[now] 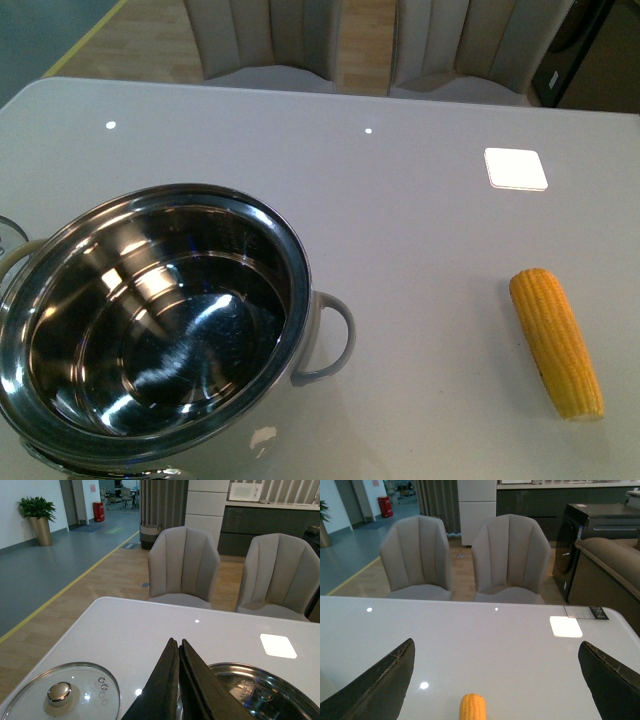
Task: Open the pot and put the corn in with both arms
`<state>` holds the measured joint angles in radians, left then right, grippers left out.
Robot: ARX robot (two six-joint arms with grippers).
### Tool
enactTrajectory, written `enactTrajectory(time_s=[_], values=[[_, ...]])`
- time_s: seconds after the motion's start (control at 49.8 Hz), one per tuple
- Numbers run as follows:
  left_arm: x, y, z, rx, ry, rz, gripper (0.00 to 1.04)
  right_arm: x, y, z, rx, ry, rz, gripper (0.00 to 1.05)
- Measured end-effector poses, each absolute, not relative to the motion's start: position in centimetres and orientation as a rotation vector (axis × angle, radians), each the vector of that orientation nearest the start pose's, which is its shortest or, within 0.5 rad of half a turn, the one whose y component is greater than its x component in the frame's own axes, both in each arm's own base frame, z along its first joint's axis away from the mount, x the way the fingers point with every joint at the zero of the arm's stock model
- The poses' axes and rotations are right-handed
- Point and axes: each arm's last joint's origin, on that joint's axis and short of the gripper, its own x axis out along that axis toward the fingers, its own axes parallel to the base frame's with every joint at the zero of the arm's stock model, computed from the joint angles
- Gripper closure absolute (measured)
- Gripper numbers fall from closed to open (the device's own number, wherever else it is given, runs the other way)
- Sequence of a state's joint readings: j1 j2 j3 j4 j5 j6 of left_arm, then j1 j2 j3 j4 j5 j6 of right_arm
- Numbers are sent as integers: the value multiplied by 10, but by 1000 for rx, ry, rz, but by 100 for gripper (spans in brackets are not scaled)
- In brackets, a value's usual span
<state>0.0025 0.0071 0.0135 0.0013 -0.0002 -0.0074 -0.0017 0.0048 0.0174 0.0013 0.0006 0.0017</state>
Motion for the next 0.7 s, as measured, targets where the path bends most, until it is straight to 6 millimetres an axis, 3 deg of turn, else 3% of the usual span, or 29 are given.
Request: enactTrajectory(time_s=[0.422, 0.502, 0.703], values=[[97, 0, 168, -8, -9, 3, 101, 97, 0, 169, 1, -14, -2, 9], [97, 0, 168, -8, -9, 3, 83, 97, 0, 169, 1, -14, -2, 9], [97, 0, 168, -8, -8, 3, 53, 97, 0, 169, 1, -14, -2, 9]])
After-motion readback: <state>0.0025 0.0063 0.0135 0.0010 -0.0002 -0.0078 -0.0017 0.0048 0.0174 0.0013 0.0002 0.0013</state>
